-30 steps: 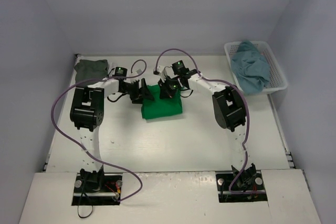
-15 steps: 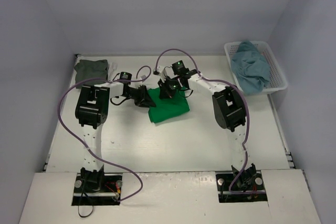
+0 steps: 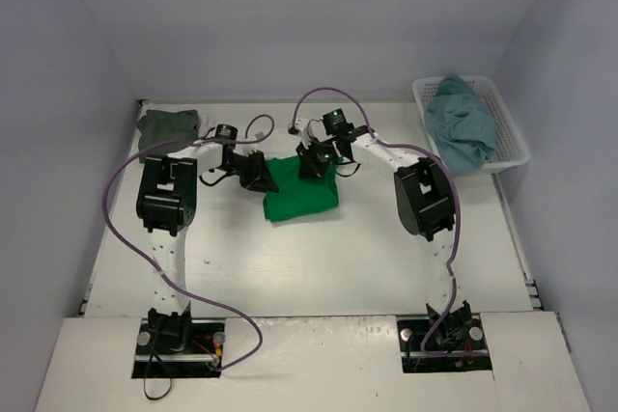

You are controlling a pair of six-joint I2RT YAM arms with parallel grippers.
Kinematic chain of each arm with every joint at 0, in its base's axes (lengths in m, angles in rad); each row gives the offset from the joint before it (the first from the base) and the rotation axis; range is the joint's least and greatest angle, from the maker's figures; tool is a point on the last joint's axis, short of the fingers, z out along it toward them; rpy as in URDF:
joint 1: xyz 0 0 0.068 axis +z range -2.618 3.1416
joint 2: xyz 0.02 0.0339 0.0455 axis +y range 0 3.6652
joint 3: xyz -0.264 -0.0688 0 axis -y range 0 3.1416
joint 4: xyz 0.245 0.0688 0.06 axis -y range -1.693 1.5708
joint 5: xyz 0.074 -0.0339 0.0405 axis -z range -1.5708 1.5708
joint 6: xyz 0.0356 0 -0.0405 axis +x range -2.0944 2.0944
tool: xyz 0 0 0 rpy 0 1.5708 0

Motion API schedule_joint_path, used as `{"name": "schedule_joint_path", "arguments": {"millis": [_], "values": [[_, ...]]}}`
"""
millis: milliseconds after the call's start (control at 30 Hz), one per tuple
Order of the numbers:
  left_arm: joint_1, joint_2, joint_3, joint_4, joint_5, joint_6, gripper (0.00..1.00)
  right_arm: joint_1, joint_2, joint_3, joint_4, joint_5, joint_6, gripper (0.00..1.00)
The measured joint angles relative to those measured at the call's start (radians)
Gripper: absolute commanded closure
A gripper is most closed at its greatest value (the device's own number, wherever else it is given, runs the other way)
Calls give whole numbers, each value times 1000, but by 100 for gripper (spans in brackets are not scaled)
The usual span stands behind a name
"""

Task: Fold and stack the t-shirts
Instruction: Put the neatly folded tshirt into the corner of the board with the left arm

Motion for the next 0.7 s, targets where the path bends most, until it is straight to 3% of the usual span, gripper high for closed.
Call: {"name": "schedule_joint_path", "arguments": {"millis": [367,700], "values": [[137,-11,217,-245,-235,171,100,-56,-38,-3,-3,2,-37,100],[138,-29,455,-450,-365,287,100,-62,-59,-10,-6,8,-60,100]]}}
